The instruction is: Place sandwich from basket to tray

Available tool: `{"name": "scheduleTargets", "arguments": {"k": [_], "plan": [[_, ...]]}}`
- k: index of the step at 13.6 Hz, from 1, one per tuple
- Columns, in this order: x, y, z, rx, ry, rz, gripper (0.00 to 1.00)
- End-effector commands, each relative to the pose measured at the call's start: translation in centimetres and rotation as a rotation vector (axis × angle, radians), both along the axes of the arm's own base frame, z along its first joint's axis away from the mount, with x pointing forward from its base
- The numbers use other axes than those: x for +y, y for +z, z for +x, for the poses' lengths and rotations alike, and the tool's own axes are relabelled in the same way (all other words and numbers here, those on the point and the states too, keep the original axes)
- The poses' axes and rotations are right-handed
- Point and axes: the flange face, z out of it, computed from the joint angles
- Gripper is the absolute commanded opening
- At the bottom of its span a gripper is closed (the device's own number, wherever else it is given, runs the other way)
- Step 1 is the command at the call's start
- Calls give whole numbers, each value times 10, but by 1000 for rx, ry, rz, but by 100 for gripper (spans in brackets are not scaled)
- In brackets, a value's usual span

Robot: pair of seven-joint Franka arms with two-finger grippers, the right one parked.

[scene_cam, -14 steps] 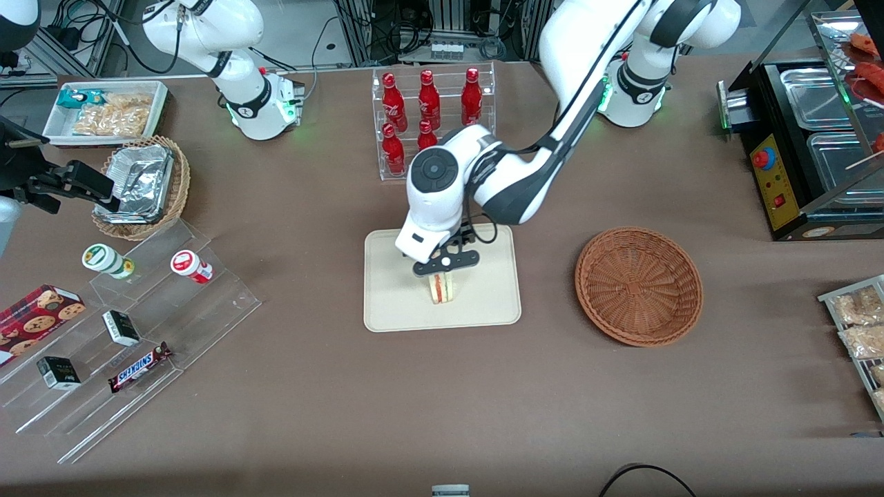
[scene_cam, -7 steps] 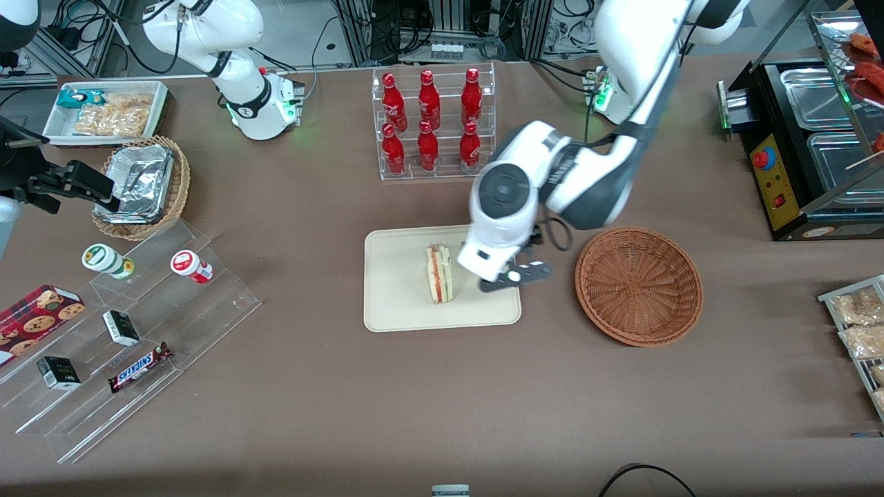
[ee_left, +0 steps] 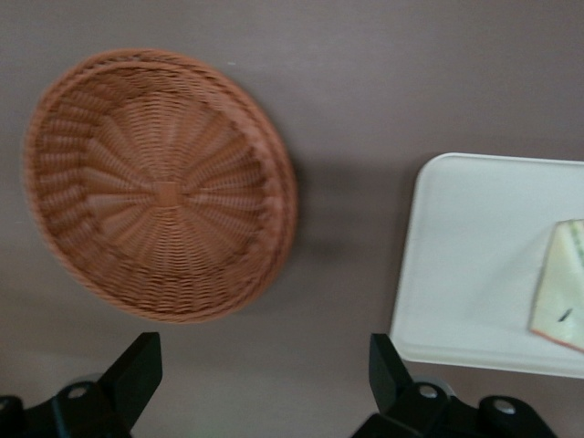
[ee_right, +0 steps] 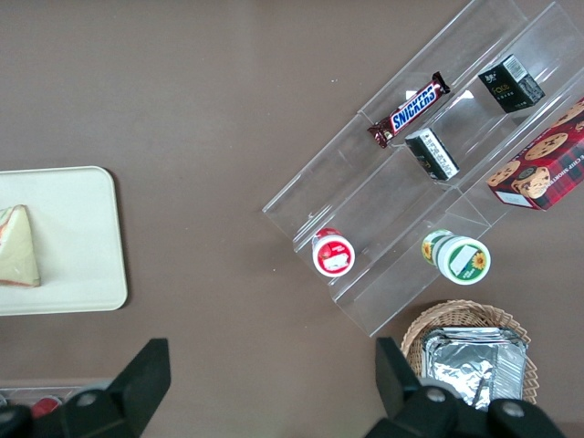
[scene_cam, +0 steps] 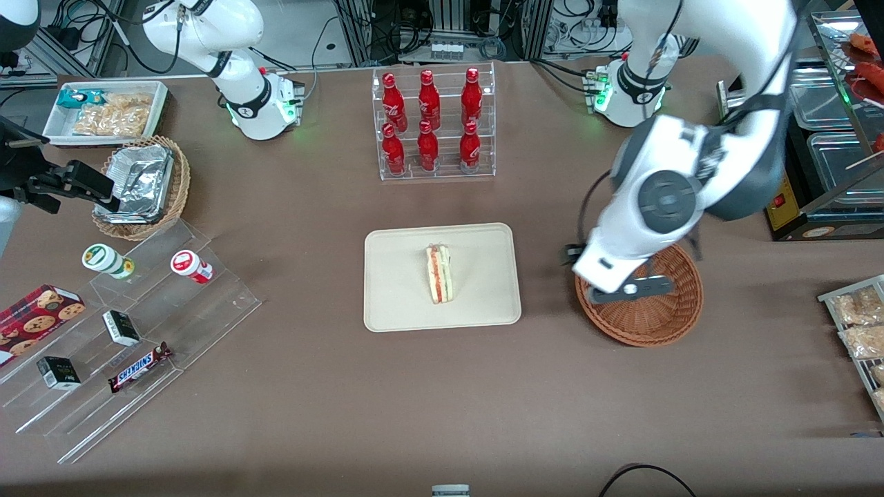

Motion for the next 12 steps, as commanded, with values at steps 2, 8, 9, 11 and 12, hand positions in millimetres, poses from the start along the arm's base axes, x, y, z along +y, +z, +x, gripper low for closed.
{"name": "scheduleTargets", "arguments": {"k": [2,8,9,11,12], "plan": [[49,37,-33,15,-24,0,100],[127,95,-52,54,-88,-46,100],[135,102,-55,50,-96,-51,100],[152,115,-61,55,-138,-61,100],[158,123,-64,49,-165,-67,100]]}}
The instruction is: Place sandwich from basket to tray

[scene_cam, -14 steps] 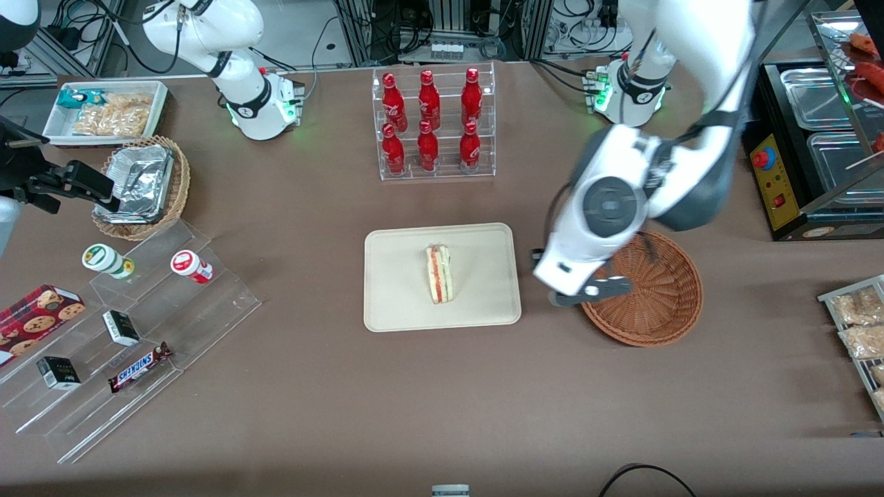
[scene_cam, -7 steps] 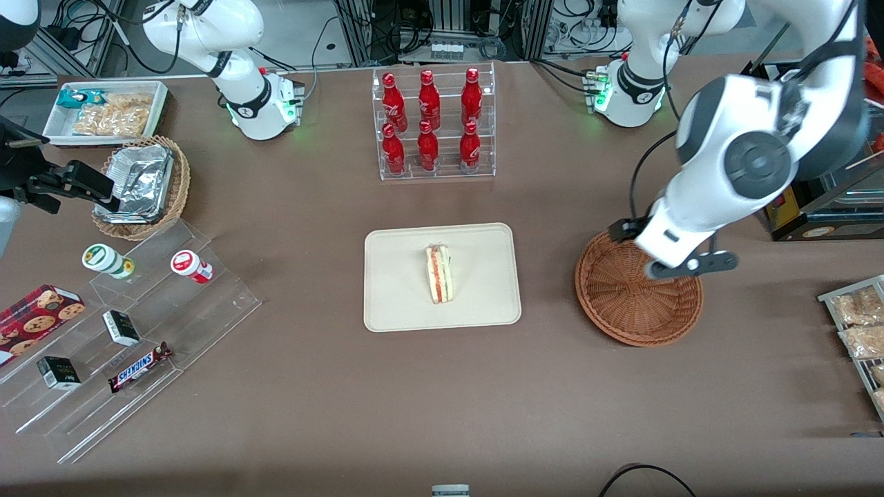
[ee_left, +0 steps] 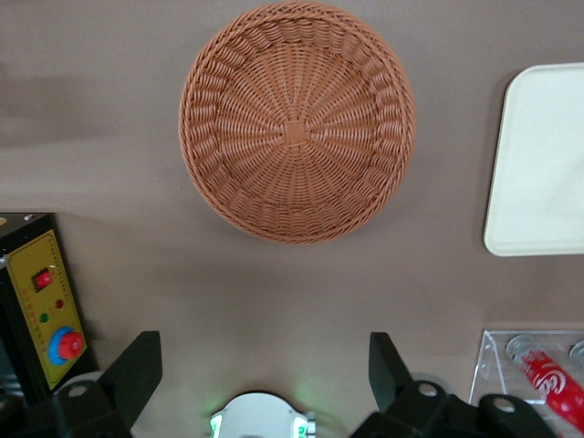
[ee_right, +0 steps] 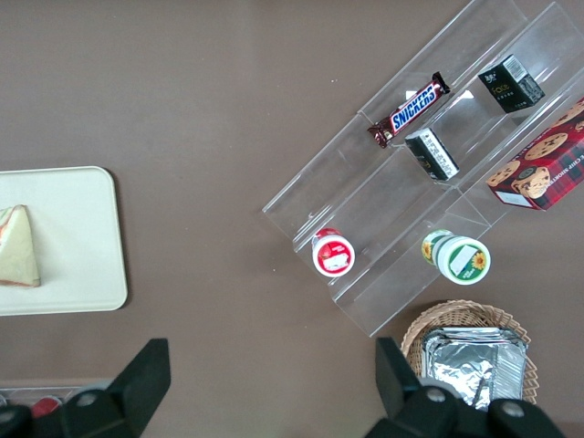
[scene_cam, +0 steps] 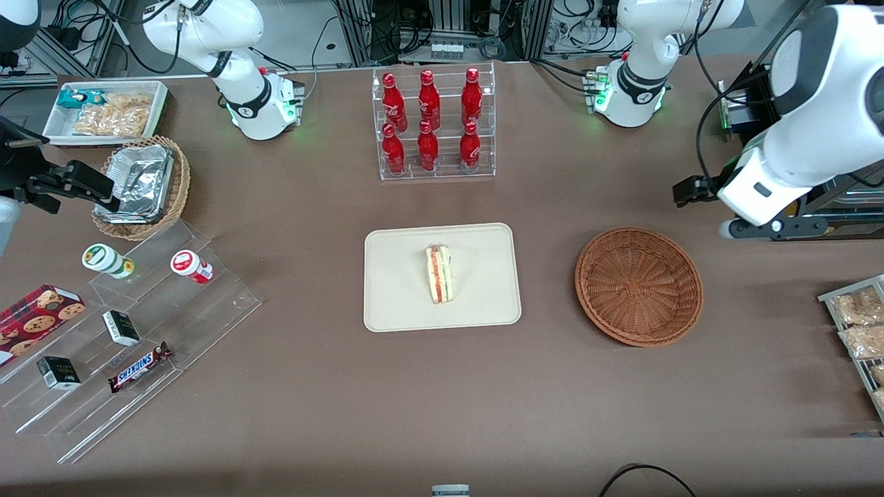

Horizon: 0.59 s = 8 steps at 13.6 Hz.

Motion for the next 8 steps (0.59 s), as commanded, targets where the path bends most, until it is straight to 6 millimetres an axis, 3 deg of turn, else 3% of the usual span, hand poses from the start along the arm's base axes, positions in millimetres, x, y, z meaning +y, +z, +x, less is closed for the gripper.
{"name": "scheduleTargets", "arguments": {"k": [1,4,8], "plan": [[13,21,-16,-14,-49,-20,100],[37,39,-17,-61,-13,-8,100],[62,47,-16,-90,10,-12,100]]}}
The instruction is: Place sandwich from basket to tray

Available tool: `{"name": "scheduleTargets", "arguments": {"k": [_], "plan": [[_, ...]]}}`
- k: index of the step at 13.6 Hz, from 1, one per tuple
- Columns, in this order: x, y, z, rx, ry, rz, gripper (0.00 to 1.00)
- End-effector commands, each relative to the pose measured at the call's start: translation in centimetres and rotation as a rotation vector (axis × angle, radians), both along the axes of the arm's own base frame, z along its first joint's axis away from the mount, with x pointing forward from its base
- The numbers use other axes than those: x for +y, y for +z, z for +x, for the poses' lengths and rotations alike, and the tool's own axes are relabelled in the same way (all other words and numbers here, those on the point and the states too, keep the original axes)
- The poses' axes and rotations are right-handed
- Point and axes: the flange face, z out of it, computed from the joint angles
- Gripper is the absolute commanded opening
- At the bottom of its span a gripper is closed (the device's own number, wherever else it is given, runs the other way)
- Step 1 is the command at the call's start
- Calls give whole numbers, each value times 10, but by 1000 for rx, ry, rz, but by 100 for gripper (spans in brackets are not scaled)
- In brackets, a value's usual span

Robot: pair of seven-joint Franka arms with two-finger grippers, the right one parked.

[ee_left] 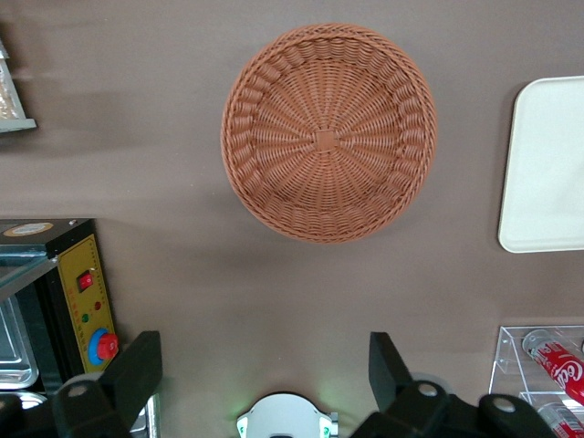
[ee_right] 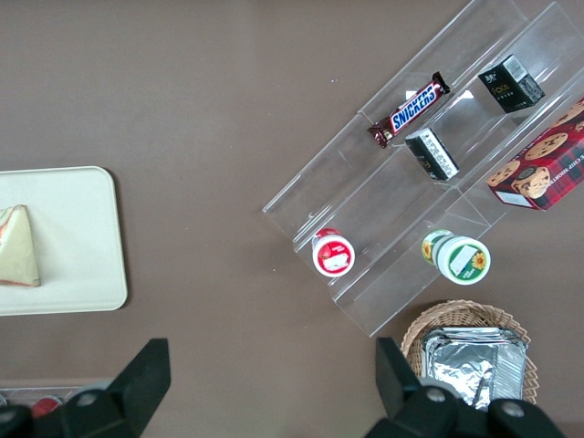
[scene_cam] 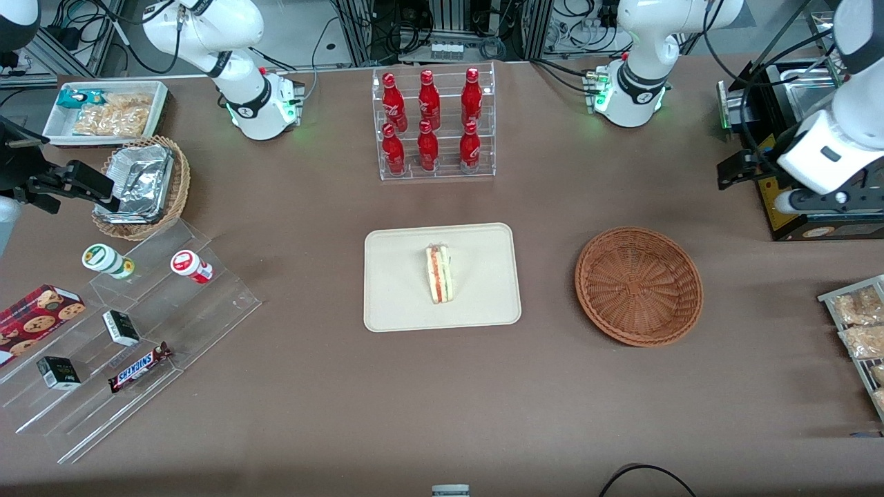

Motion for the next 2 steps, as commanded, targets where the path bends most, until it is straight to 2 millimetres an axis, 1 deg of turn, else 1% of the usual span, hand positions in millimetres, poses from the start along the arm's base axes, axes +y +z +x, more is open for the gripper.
{"name": "scheduleTargets", "arguments": {"k": [1,2], "plan": [[12,9,-2,-42,0,0,100],[13,9,1,-52,1,-1,100]]}}
